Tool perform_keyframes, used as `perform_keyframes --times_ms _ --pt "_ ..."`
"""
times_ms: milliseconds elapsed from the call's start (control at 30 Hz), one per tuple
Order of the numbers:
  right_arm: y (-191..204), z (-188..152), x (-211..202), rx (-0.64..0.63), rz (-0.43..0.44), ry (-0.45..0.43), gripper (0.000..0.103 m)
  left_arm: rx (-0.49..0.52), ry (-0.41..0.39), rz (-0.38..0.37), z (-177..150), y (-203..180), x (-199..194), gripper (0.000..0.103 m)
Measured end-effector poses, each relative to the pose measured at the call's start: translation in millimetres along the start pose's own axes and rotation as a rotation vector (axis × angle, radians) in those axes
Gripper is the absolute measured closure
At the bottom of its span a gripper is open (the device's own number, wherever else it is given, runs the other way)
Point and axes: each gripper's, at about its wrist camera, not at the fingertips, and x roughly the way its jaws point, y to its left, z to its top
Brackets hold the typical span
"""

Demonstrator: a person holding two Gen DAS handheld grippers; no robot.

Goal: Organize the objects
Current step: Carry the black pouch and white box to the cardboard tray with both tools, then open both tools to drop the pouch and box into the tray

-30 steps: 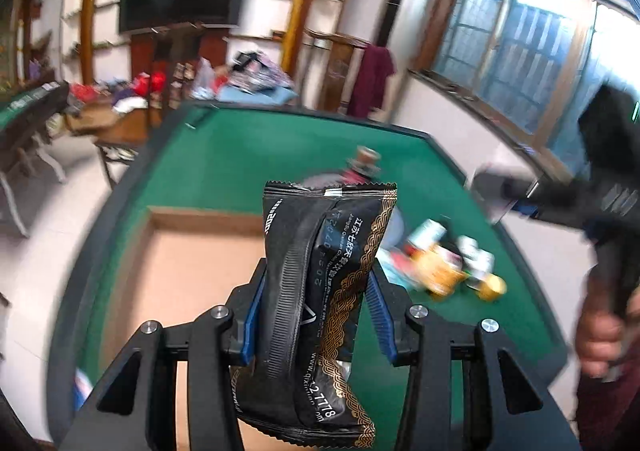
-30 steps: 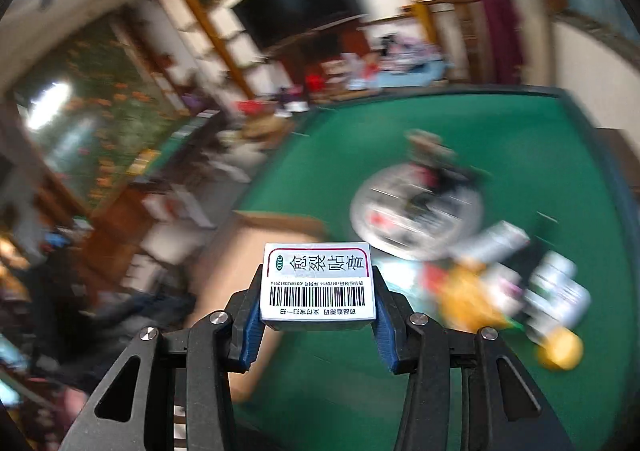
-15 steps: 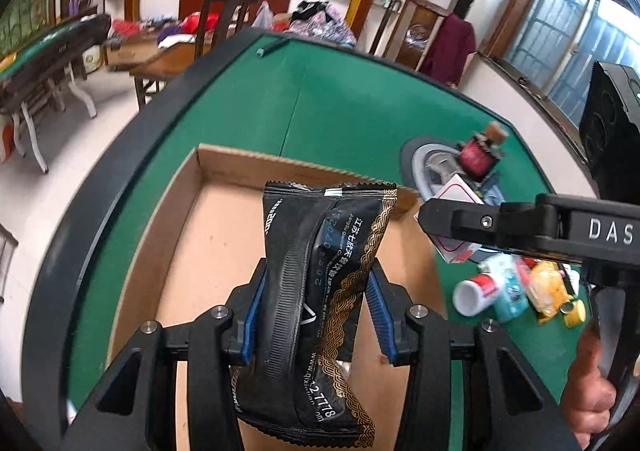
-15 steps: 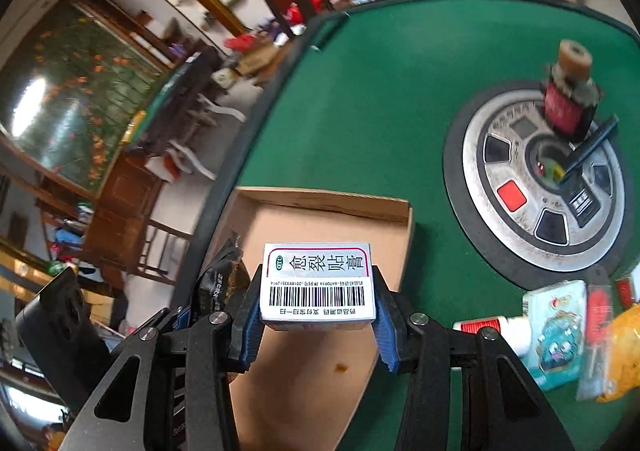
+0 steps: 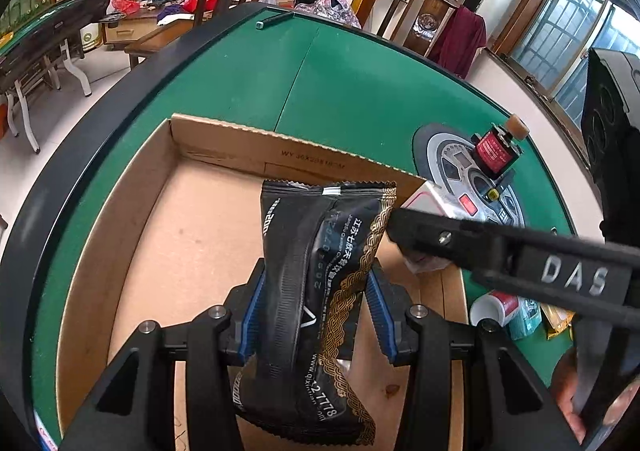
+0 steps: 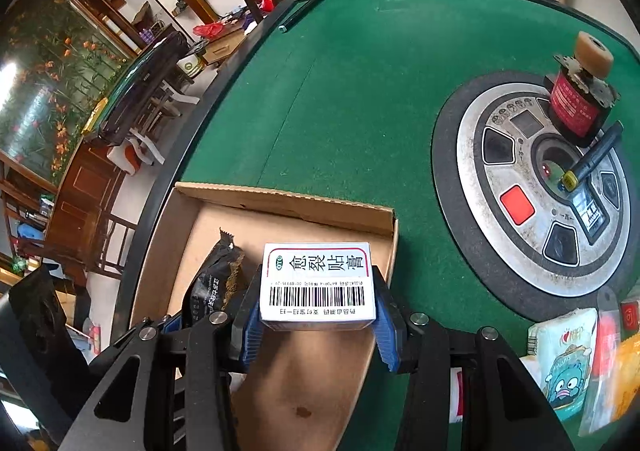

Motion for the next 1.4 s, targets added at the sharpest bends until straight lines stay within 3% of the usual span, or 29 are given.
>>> perform_keyframes --times_ms 100,167,233,400,467,633,733,767,967,1033,1100,1133,1200,1400 --pt "3.3 -1.5 2.9 -0.023 -0.021 -0.006 0.052 0.001 -0.006 -0.004 1.2 -3.5 2.6 0.050" --pt "4.6 -3.9 2.4 -0.043 -0.039 -0.018 0.051 0.004 -0.011 0.007 1.6 -5.5 3.2 0.034" --pt "6.9 -6.0 -2.2 -0.065 -0.070 -0.048 0.050 0.002 -0.018 0.024 2.8 -5.6 2.3 0.030" --pt "15.8 -11.1 -14.5 -0.133 -0.111 -0.105 0.035 -0.037 -0.023 0.029 4.0 0.9 -6.0 0.028" --pt "19.3 -12.7 -25.3 -0.147 -0.125 -0.133 0.035 -0.058 -0.027 0.027 3.2 4.5 -14.5 0.027" --pt "7.2 -23.6 -86.2 -0.162 -0.115 -0.244 0.033 -0.058 -0.074 0.017 -5.9 -6.7 -54.5 0.022" --pt "-7.7 -36.7 -133.2 -0.174 -0.143 -0.322 0.016 -0.034 -0.111 -0.031 -12.3 -29.6 -78.2 0.014" --pt "-16.4 -41.0 -148.0 -0.168 -0.163 -0.338 0.011 -0.021 -0.120 -0.050 -14.4 -38.7 -83.7 0.012" --pt "-92.1 -41.2 -224.2 -0.025 -0.232 -0.343 0.010 0.137 -0.092 -0.147 -32.1 -114.3 -79.3 0.011" --pt "-117.9 -49.5 -254.3 0.013 -0.243 -0.449 0.005 0.202 -0.073 -0.153 -39.7 -135.7 -65.9 0.011" --pt "-145.6 -74.2 -271.6 0.036 -0.266 -0.618 0.000 0.287 -0.067 -0.156 -44.4 -152.3 -53.9 0.011" --pt "-161.4 -84.5 -269.0 0.065 -0.301 -0.648 0.000 0.353 -0.060 -0.133 -46.4 -161.6 -44.2 0.011" --pt "-196.8 -92.0 -248.8 0.169 -0.428 -0.557 0.000 0.433 -0.044 -0.087 -48.3 -168.2 -31.5 0.011" --pt "-269.4 -128.4 -198.0 0.310 -0.379 -0.519 0.000 0.570 0.040 -0.006 -48.1 -179.1 1.7 0.011"
